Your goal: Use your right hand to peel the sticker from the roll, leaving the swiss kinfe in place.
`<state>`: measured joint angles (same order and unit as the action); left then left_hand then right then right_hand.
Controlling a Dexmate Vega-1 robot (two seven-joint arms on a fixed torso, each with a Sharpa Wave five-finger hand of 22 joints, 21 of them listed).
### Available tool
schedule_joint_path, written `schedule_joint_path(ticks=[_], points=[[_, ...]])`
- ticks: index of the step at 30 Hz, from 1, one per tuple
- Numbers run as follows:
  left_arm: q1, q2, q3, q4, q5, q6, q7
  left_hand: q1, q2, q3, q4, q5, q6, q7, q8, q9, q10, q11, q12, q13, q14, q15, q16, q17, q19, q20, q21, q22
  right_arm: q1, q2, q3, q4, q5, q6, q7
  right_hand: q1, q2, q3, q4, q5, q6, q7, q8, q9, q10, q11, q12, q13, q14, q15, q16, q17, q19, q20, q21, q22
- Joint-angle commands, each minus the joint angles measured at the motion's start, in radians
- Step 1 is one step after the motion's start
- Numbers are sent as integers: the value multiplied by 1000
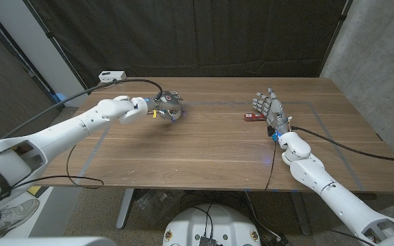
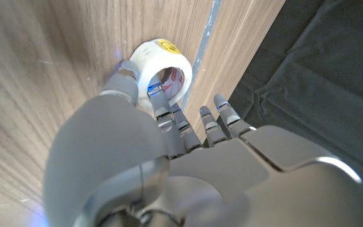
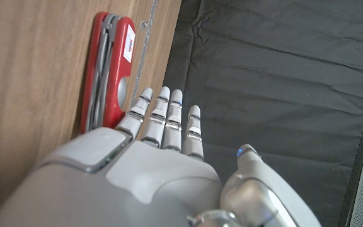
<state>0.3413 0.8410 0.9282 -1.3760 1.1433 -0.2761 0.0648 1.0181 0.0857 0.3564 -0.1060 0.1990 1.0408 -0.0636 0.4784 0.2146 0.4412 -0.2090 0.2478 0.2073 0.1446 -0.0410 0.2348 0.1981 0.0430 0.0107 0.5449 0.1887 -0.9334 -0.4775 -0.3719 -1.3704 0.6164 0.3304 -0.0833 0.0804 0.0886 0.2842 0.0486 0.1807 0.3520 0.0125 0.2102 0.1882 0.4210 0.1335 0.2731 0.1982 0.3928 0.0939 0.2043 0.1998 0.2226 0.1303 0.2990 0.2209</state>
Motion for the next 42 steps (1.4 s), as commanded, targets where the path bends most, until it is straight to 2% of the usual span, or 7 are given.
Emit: schedule_joint_path(ticks=[1, 7, 13, 18, 25, 35, 42], points=[[52, 10, -63, -20, -133, 3, 64, 15, 23, 8, 9, -5, -10, -6, 18, 28, 4, 7, -6, 2, 10, -108, -1, 3, 6, 2, 4, 3, -4, 1, -1, 4, -3, 10, 3, -8, 4, 3, 7, 3, 6, 3, -4, 5, 6, 1, -5, 3, 5, -5, 3, 2, 4, -9, 5, 4], [128, -12, -127, 2, -241, 23, 246, 10, 17, 2, 11, -6, -20, -36, 16, 23, -34, 17, -23, 2, 9, -102, -8, 3, 5, 11, 4, 3, -20, -10, 2, -19, -14, 8, -14, -1, 7, 7, 4, 4, 5, 3, -4, 5, 5, -1, -6, 3, 5, -5, 2, 0, 5, -9, 5, 3], [160, -54, -158, 26, -355, 22, 286, 6, 17, -6, 14, -1, -29, -46, 14, 20, -125, 26, -53, 2, -3, -83, -20, 6, 7, 22, 4, 3, -36, -21, 6, -46, -20, 2, -29, 21, 16, 20, -9, 6, 5, 0, -3, 5, 5, -4, -7, 3, 4, -9, 0, -2, 3, -10, 4, 2], [171, -101, -175, 52, -462, -16, 298, 4, 21, -9, 17, 2, -44, -55, 13, 25, -152, 42, -58, 2, -7, -69, -23, 8, 8, 34, 4, 4, -52, -35, 8, -79, -40, -5, -53, 77, 32, 52, -44, 10, 5, 3, -2, 4, 8, -2, -9, 3, 7, -7, -2, -8, 8, -4, 4, 0], [187, -134, -173, 56, -446, -38, 425, 2, 20, -19, 20, 14, -41, -93, 22, 31, -217, 51, -64, 2, -46, -41, -37, 12, 3, 41, 1, 5, -84, -53, 15, -122, -53, -14, -80, 115, 35, 72, -71, 13, 6, -1, -2, 4, 9, -11, -11, 3, 6, -13, -5, -11, 6, -7, 2, -1], [215, -161, -171, 58, -392, -45, 624, 0, 14, -28, 21, 20, -23, -111, 25, 21, -236, 45, -60, 1, -58, -35, -37, 14, -1, 43, -1, 6, -120, -67, 20, -163, -73, -20, -109, 140, 31, 83, -91, 13, 7, -2, -2, 4, 8, -11, -13, 2, 6, -13, -6, -13, 7, -7, 2, -1], [225, -188, -150, 92, -309, -29, 848, 0, 8, -42, 22, 31, -6, -129, 21, 1, -333, 48, -72, -5, -76, -34, -37, 16, -3, 44, -3, 6, -136, -71, 19, -177, -71, -17, -104, 146, 29, 86, -96, 13, 7, -3, -3, 4, 7, -12, -14, 2, 6, -14, -7, -13, 6, -7, 2, -1]])
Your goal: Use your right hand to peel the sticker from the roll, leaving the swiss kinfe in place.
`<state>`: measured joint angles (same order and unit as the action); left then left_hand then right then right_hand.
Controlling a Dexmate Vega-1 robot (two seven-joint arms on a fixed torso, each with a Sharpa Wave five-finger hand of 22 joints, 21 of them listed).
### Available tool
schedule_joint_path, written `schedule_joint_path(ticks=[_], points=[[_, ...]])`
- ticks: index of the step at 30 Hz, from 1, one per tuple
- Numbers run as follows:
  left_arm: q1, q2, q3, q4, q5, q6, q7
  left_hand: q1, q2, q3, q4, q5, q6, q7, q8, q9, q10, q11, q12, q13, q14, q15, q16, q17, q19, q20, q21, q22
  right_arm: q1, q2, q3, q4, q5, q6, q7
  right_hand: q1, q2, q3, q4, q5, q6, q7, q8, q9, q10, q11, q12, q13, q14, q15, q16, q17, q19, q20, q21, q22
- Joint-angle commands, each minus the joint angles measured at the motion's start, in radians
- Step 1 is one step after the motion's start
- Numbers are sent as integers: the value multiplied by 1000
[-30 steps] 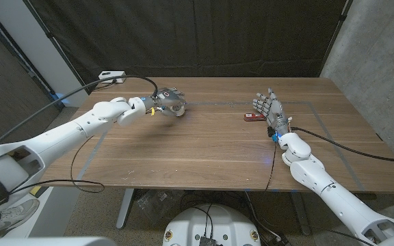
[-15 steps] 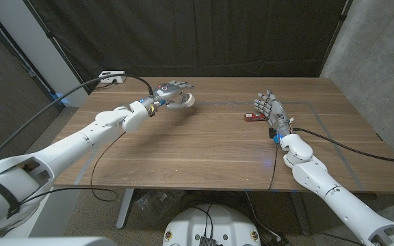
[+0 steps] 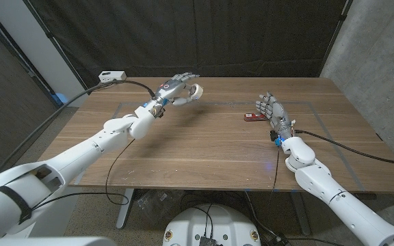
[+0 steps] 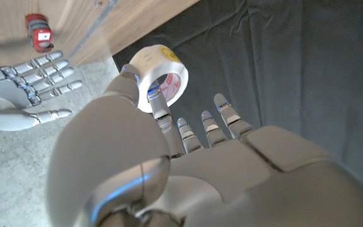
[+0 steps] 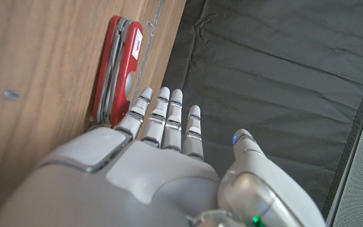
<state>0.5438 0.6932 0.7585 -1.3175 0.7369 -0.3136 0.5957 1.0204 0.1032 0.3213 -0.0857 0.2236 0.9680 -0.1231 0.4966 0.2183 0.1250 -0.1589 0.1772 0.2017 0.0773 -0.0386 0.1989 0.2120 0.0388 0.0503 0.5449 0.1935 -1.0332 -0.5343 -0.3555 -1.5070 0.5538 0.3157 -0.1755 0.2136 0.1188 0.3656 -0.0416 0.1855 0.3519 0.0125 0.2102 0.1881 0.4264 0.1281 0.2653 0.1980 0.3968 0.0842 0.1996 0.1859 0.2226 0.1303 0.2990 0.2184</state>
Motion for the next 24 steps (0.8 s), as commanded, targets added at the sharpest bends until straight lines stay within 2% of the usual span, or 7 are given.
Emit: schedule_joint_path(ticks=[1, 4, 10, 14, 18, 20, 24], points=[[20, -46, 25, 46, 107, 5, 351, -3, -10, -8, 2, 7, 68, -72, 3, -4, -16, -4, 1, 0, -6, -39, 0, 3, 1, 5, -3, 1, -40, -13, 4, -44, -6, 0, -11, 13, -1, 5, -7, 8, 8, -3, -3, 4, 2, -5, -6, 3, 2, -3, -3, 1, 6, -7, 2, 1], [16, -57, 36, 68, 109, -9, 414, -3, -10, -15, 3, 12, 67, -64, 3, -3, 22, -18, 25, -2, 25, -65, 14, 4, 14, -6, 1, 2, -50, -8, 5, -46, 9, 20, 7, 14, -2, 6, -8, 8, 8, -3, -3, 4, 3, -7, -6, 3, 2, -4, -3, 1, 6, -7, 2, 1], [23, -66, 42, 79, 67, -43, 441, -4, -6, -20, 6, 17, 45, -49, 0, 4, 44, -17, 34, -2, 37, -67, 19, 6, 23, 0, 5, 3, -67, -16, -2, -76, -20, 23, -4, 16, -2, 7, -9, 8, 8, -2, -3, 4, 4, -7, -6, 3, 2, -4, -3, 1, 6, -6, 2, 1], [32, -60, 35, 64, 19, -70, 401, -10, -7, -27, 11, 25, 43, -59, 3, 10, 51, -22, 38, -2, 43, -67, 22, 7, 25, 4, 7, 4, -84, -30, -3, -121, -81, 6, -63, 19, -3, 9, -12, 8, 7, -4, -4, 4, 1, -9, -8, 3, 0, -4, -4, 1, 4, -6, 1, 2], [45, -47, 15, 39, -76, -122, 294, -18, -10, -37, 17, 40, 41, -73, 7, 17, 50, -31, 37, -1, 40, -72, 20, 8, 24, 3, 7, 5, -95, -44, -5, -164, -138, -12, -105, 26, -4, 12, -18, 8, 6, -6, -5, 4, -1, -13, -9, 3, -4, -4, -6, 0, 1, -7, 0, 2], [45, -38, 2, 27, -150, -159, 196, -22, -10, -43, 20, 52, 41, -77, 11, 22, 40, -35, 34, -1, 30, -66, 17, 9, 20, 5, 7, 7, -99, -51, -8, -190, -184, -20, -133, 32, -5, 14, -23, 8, 5, -7, -5, 4, -1, -14, -9, 3, -5, -5, -6, 0, 0, -6, -1, 2], [45, -35, -17, 17, -199, -184, 96, -25, -10, -51, 24, 71, 46, -82, 19, 30, 26, -36, 30, 0, 10, -45, 10, 10, 7, 10, 4, 8, -106, -56, -12, -224, -270, -40, -194, 48, -7, 21, -36, 10, 5, -9, -6, 4, 0, -22, -10, 3, -6, -10, -7, -1, -2, -7, -2, 1]])
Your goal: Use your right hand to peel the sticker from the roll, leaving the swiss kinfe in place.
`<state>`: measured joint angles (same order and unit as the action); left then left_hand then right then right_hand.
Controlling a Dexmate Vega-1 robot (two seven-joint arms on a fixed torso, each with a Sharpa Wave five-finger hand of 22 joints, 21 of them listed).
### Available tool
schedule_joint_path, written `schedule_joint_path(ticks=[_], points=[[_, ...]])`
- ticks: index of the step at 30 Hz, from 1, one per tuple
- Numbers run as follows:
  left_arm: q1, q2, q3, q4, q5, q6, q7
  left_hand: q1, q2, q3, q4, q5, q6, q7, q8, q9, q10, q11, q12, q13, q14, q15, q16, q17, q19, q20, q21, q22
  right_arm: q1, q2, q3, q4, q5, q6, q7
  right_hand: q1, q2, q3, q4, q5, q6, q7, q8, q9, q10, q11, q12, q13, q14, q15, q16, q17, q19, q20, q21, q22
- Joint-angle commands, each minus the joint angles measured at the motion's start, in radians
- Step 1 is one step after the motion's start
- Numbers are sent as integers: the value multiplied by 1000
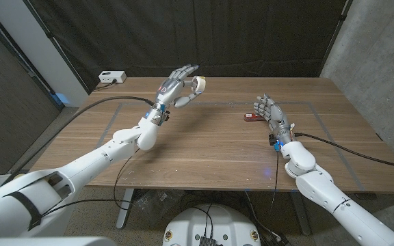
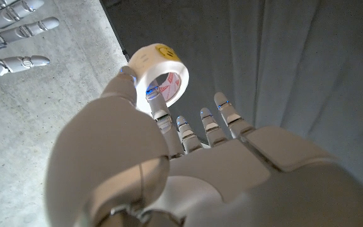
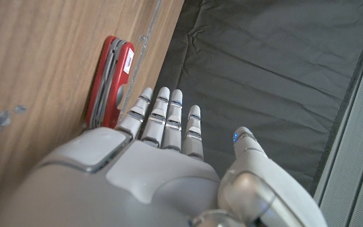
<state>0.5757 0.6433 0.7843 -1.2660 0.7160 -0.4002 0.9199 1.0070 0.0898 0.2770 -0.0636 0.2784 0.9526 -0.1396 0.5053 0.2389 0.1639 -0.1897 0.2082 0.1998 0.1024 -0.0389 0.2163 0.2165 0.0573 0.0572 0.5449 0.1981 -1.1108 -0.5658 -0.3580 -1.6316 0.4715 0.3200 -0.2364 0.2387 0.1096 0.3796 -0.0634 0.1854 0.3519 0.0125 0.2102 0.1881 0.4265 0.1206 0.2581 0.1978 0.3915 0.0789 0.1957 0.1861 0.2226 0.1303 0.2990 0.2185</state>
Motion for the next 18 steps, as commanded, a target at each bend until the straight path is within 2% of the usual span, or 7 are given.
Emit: schedule_joint_path(ticks=[1, 5, 6, 8, 12, 13, 18], points=[[9, 18, -47, -35, -196, -108, -264, -12, 3, -10, 3, 25, 62, -68, 13, 12, -22, -6, -4, 2, -23, -41, -10, 6, -18, 5, 2, 4, -31, -23, -9, -111, -210, -55, -154, 28, 2, 9, -19, 10, 3, -13, -6, 4, -1, -19, -3, 3, -1, -9, -3, -1, -5, -11, -3, 1], [-10, 29, -60, -41, -267, -135, -422, -14, 5, -29, 10, 69, 56, -72, 22, 27, -69, 4, -14, 4, -89, 2, -24, 10, -72, 24, -15, 7, -39, -25, -12, -145, -317, -90, -229, 72, 4, 28, -51, 15, 2, -21, -6, 4, 4, -40, -3, 3, 16, -29, 3, -2, -1, -18, -2, 1], [-17, 29, -62, -37, -276, -141, -450, -14, 6, -32, 12, 78, 55, -72, 24, 29, -77, 5, -15, 5, -105, 10, -26, 11, -88, 29, -20, 7, -42, -22, -11, -155, -345, -103, -254, 93, 2, 35, -67, 17, 4, -19, -5, 4, 10, -48, -2, 3, 36, -44, 10, -2, 10, -15, 2, 2], [-27, 28, -68, -34, -284, -149, -492, -14, 10, -40, 16, 99, 52, -72, 27, 35, -99, 13, -16, 5, -144, 34, -29, 13, -115, 39, -29, 9, -46, -13, -12, -166, -407, -123, -307, 120, 9, 46, -83, 19, 6, -20, -5, 4, 13, -60, -2, 3, 64, -67, 20, 1, 20, -16, 7, 3], [-40, 20, -77, -26, -272, -169, -523, -13, 13, -46, 19, 113, 55, -71, 32, 38, -110, 13, -14, 6, -168, 47, -29, 15, -142, 52, -38, 9, -54, 0, -13, -191, -497, -174, -381, 180, 22, 62, -104, 24, 26, -27, 3, 4, 30, -80, 2, 3, 144, -125, 58, 22, 54, -26, 25, 8], [-43, 17, -79, -23, -267, -176, -527, -12, 15, -49, 21, 122, 51, -71, 32, 39, -121, 14, -15, 7, -184, 50, -30, 16, -161, 56, -44, 10, -56, 1, -13, -200, -514, -193, -392, 193, 23, 64, -106, 25, 28, -29, 4, 4, 36, -84, 4, 3, 159, -135, 67, 29, 64, -32, 31, 9], [-60, 5, -83, -8, -253, -213, -550, -10, 19, -55, 23, 137, 63, -69, 39, 41, -108, -11, -3, 11, -194, 50, -24, 19, -175, 60, -48, 11, -64, 7, -19, -229, -590, -264, -443, 252, 27, 75, -119, 25, 39, -32, 9, 4, 55, -106, 10, 4, 196, -172, 96, 55, 84, -44, 47, 16]])
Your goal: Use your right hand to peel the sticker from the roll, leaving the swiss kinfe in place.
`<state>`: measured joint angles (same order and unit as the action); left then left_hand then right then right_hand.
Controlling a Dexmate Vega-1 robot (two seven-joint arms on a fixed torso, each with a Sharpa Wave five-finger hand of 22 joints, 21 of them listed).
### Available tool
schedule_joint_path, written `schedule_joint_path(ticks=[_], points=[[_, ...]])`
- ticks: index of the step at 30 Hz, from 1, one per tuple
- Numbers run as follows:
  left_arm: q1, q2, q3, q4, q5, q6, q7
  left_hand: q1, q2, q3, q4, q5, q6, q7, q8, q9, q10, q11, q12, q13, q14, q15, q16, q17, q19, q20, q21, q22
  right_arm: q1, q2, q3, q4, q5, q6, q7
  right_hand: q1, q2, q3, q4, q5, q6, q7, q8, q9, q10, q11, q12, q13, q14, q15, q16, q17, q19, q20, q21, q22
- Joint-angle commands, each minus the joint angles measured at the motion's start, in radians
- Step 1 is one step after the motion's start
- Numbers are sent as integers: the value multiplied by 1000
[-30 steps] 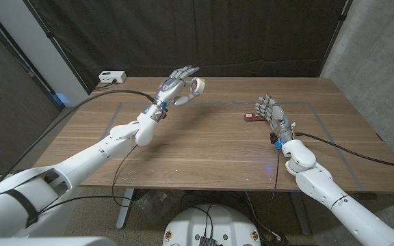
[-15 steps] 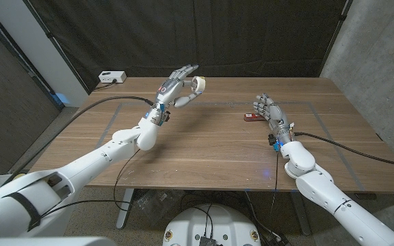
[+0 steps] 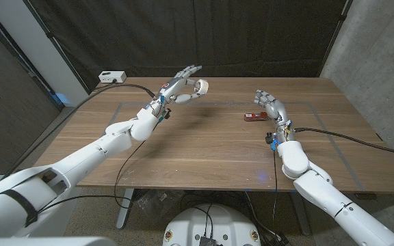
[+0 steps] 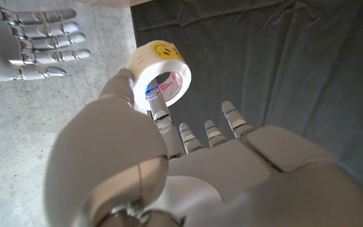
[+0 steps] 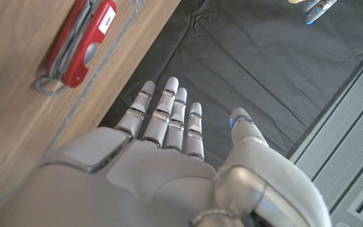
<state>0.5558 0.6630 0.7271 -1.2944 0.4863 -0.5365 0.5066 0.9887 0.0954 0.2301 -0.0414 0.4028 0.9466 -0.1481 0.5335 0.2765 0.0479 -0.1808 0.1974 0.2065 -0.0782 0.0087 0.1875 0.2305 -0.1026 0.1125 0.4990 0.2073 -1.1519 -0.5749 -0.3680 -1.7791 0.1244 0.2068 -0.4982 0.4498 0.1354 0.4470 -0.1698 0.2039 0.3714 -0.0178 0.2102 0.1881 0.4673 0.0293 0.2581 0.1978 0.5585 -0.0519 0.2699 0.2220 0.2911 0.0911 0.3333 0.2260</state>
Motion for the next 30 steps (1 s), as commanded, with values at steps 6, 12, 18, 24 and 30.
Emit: schedule_joint_path(ticks=[6, 12, 18, 24, 30], points=[[-40, -13, -36, -11, 103, -79, -48, 11, 13, -12, 1, 23, 76, -60, 15, 4, 17, -28, 14, 7, -15, -6, 9, 6, -19, 5, -3, 2, -28, 19, -13, -97, -290, -187, -213, 100, -1, 12, -16, 1, 38, -3, 16, 4, 37, -29, 14, 7, 53, -73, 55, 48, 34, -19, 29, 15], [-43, 3, -29, -51, 229, -72, 39, 13, 10, -15, 0, 29, 85, -59, 19, 5, 14, -30, 14, 9, -17, -10, 11, 7, -19, 3, -3, 2, -37, 16, -7, -123, -326, -228, -235, 162, -6, 10, -14, -7, 59, -9, 21, 4, 72, -45, 21, 14, 84, -97, 108, 90, 46, -32, 50, 30], [-57, 3, -15, -54, 272, -73, 65, 14, 6, -20, -1, 35, 94, -59, 23, 4, 10, -31, 15, 11, -28, -15, 10, 8, -22, 3, -4, 2, -40, 4, -15, -166, -404, -307, -261, 272, -12, 4, -16, -16, 104, -26, 29, 5, 129, -78, 32, 29, 116, -146, 201, 168, 64, -57, 83, 51], [-65, 0, -2, -51, 311, -60, 105, 15, 4, -23, -1, 39, 99, -60, 25, 4, 12, -31, 17, 13, -31, -17, 10, 9, -25, 2, -4, 2, -33, -11, -33, -195, -488, -376, -279, 391, -41, -38, -10, -26, 162, -47, 29, 7, 188, -115, 46, 52, 114, -171, 329, 295, 72, -79, 127, 80], [-73, -12, 19, -27, 332, -58, 154, 18, 2, -26, -2, 44, 104, -61, 27, 3, 16, -32, 20, 14, -31, -20, 13, 9, -25, 2, -4, 1, -20, -10, -57, -214, -564, -444, -298, 465, -64, -80, -5, -17, 212, -76, 31, 10, 250, -145, 69, 75, 132, -177, 429, 388, 82, -103, 166, 103]])
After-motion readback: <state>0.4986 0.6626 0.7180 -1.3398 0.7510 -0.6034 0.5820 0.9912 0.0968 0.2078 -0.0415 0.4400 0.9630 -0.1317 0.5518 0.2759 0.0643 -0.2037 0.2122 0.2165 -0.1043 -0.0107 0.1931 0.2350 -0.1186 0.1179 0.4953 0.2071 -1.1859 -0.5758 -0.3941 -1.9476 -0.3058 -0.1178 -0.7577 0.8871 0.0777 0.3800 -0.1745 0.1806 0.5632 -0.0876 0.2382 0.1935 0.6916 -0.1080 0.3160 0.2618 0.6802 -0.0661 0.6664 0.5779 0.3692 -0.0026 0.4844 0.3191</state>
